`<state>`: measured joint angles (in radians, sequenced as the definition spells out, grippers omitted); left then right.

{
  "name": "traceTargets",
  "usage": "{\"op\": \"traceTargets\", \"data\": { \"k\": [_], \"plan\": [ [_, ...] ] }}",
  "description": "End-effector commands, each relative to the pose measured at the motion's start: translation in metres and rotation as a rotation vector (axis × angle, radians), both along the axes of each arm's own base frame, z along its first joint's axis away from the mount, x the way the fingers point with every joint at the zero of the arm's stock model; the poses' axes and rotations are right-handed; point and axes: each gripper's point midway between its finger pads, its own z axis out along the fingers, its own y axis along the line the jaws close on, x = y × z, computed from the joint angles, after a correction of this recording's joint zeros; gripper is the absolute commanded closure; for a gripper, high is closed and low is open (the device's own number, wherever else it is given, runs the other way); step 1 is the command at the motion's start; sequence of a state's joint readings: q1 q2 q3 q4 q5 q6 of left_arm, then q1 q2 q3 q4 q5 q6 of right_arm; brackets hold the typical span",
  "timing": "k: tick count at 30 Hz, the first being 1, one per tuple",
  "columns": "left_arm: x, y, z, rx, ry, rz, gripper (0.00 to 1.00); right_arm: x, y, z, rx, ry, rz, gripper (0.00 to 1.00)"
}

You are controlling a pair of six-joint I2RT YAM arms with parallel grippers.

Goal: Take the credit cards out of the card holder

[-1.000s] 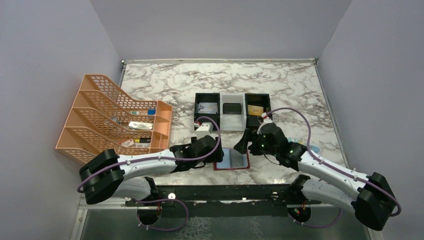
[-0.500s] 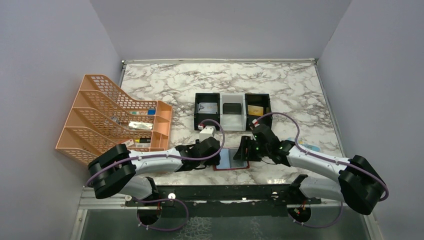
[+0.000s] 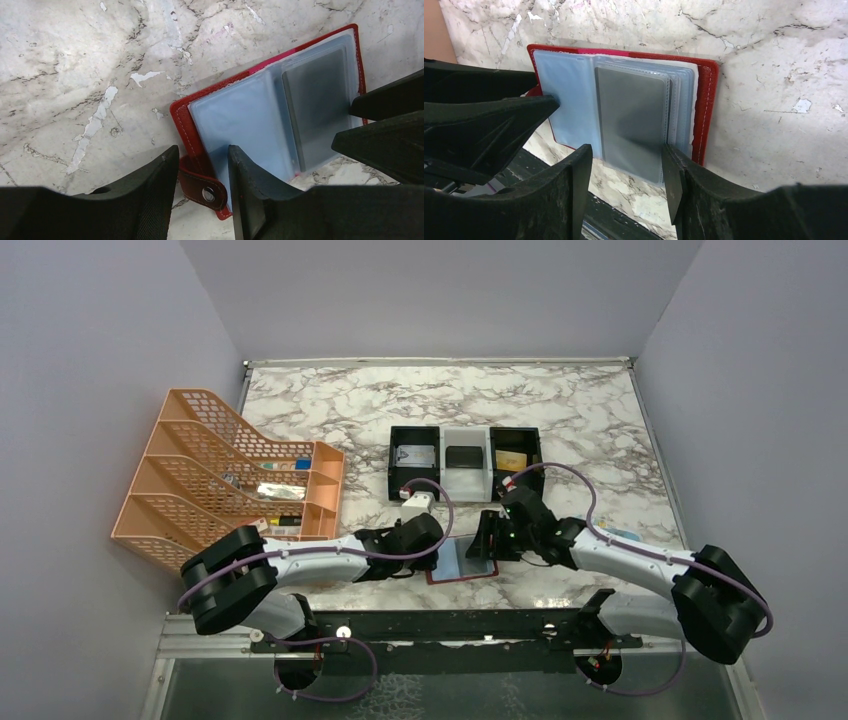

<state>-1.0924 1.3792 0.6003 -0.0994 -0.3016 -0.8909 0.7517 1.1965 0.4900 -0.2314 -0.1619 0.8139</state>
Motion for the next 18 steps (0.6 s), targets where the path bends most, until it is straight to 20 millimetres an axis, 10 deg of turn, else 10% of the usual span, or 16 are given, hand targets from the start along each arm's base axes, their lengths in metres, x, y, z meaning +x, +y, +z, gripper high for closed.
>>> {"op": "traceTargets", "data": {
  "k": [1,18],
  "plan": [
    [-0.001,-0.004,0.001,0.005,0.021,-0.011,0.58,0.003,-0.003,-0.003,-0.035,-0.001,-0.002,0.46],
    [-0.002,0.006,-0.005,0.048,0.028,0.003,0.56,0.001,0.007,-0.003,-0.021,0.017,0.06,0.48]
  ]
}}
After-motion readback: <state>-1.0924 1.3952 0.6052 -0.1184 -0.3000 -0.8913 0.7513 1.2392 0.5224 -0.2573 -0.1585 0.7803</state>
